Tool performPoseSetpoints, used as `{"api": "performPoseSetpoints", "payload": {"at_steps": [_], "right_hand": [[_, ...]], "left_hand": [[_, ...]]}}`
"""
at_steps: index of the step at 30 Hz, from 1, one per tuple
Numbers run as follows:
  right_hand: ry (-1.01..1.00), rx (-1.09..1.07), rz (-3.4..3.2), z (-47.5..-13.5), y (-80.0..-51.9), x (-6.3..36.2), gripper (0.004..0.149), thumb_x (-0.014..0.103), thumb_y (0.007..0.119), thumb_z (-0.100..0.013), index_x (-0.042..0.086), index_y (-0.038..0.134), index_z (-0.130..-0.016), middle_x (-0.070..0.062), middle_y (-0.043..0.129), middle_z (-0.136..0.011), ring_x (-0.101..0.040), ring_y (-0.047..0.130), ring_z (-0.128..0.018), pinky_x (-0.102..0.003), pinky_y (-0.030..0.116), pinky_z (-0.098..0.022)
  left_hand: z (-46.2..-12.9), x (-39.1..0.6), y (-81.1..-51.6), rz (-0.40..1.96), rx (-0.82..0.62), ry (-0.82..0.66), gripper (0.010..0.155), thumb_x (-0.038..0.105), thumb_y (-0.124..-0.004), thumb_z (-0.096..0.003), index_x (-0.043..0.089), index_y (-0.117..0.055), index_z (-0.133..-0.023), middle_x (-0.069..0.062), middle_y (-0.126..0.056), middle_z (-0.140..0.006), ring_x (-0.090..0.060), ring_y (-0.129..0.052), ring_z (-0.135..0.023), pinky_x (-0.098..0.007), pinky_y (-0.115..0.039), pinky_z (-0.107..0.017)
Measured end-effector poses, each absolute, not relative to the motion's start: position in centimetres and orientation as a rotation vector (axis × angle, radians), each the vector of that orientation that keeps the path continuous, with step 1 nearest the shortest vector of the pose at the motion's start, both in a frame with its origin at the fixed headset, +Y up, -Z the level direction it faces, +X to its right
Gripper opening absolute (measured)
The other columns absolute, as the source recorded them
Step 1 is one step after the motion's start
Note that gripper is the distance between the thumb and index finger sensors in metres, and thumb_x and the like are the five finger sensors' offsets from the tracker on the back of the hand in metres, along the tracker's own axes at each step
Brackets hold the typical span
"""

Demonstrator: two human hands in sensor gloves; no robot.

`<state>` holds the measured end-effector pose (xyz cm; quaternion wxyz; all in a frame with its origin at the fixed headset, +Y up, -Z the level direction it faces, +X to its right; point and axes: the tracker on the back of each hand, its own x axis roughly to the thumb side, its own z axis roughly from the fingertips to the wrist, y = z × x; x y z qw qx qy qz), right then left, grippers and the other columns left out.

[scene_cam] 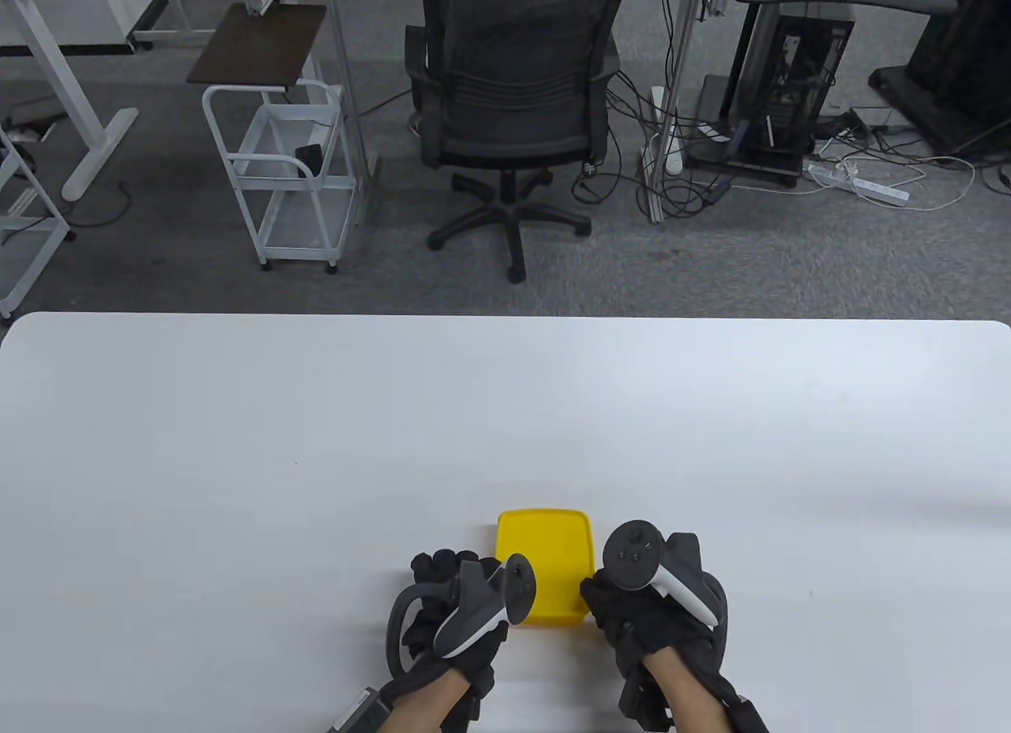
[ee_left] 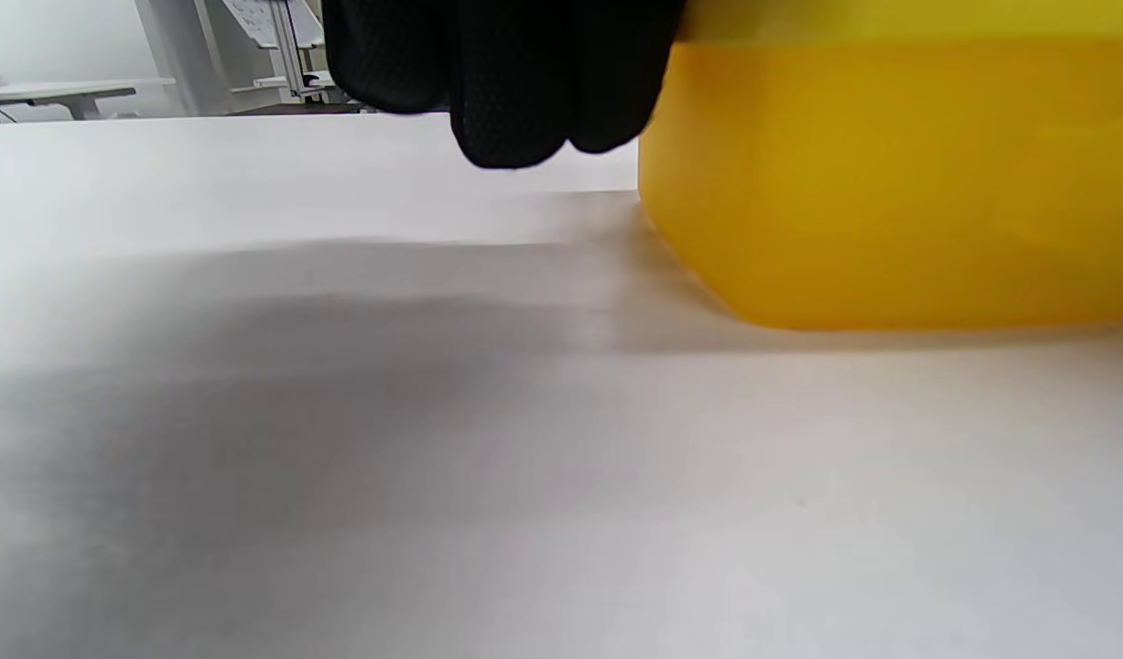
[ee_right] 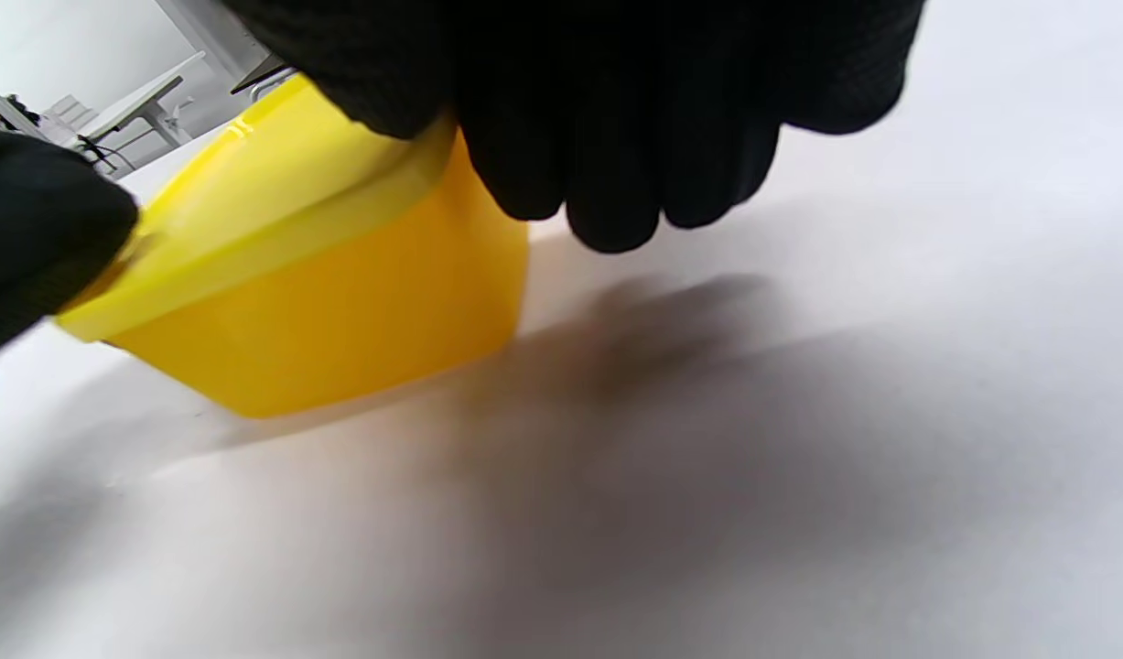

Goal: Cover the plastic food container

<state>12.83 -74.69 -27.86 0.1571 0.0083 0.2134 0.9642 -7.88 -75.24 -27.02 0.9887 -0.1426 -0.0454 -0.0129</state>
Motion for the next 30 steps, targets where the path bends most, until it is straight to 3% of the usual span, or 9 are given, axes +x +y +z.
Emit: {"api": "performPoseSetpoints", "payload": {"at_steps": [4,8,12,15,18,30], "right_hand": [[0.292,-0.038,2.948,-27.6,-74.0,13.8,0.058,0.048,0.059,-0.067,0.004,0.07,-0.104,-0.025,0.077,-0.103,-0.05,0.076,-0.09,-0.057,0.068,-0.07],[0.023,-0.026,2.978,-27.5,-73.7,14.9,0.065,0.052,0.059,-0.065,0.007,0.056,-0.112,-0.025,0.059,-0.115,-0.05,0.058,-0.104,-0.064,0.055,-0.078],[0.001,0.056,2.984,-27.6,-73.9,15.6,0.071,0.056,0.056,-0.064,0.011,0.042,-0.118,-0.024,0.038,-0.122,-0.048,0.029,-0.111,-0.069,0.035,-0.081],[0.251,0.097,2.978,-27.9,-74.6,16.1,0.078,0.064,0.044,-0.064,0.019,0.01,-0.119,-0.025,0.005,-0.121,-0.051,-0.001,-0.105,-0.074,0.013,-0.075],[0.269,0.107,2.982,-28.1,-75.0,16.4,0.08,0.065,0.041,-0.063,0.018,0.005,-0.118,-0.026,-0.001,-0.119,-0.051,-0.007,-0.103,-0.075,0.009,-0.074],[0.255,0.132,2.988,-28.0,-75.5,16.3,0.08,0.064,0.043,-0.064,0.016,0.008,-0.118,-0.025,0.002,-0.119,-0.049,-0.006,-0.104,-0.074,0.009,-0.074]], "left_hand": [[-27.1,-10.3,-73.2,0.042,-0.217,-0.122,0.066,0.051,-0.046,-0.0613,0.013,-0.043,-0.116,-0.021,-0.045,-0.125,-0.05,-0.035,-0.116,-0.074,-0.023,-0.081],[-27.3,-12.7,-72.3,0.079,-0.172,-0.155,0.075,0.057,-0.047,-0.0591,0.017,-0.027,-0.12,-0.021,-0.02,-0.132,-0.051,-0.017,-0.119,-0.076,-0.016,-0.08],[-27.9,-14.3,-72.3,0.053,-0.196,-0.169,0.085,0.066,-0.047,-0.0556,0.021,-0.012,-0.119,-0.017,0.003,-0.128,-0.048,0.005,-0.116,-0.075,-0.009,-0.079],[-28.2,-15.1,-73.1,0.041,-0.276,-0.204,0.091,0.072,-0.043,-0.0535,0.022,0.004,-0.114,-0.016,0.026,-0.116,-0.048,0.025,-0.103,-0.074,-0.001,-0.076],[-28.3,-15.4,-73.6,0.055,-0.325,-0.227,0.092,0.072,-0.042,-0.0532,0.022,0.007,-0.113,-0.017,0.029,-0.114,-0.048,0.027,-0.101,-0.075,0.001,-0.074],[-28.6,-15.7,-74.4,0.058,-0.354,-0.209,0.09,0.069,-0.044,-0.0545,0.019,0.0,-0.115,-0.02,0.022,-0.117,-0.05,0.021,-0.104,-0.076,0.001,-0.072]]}}
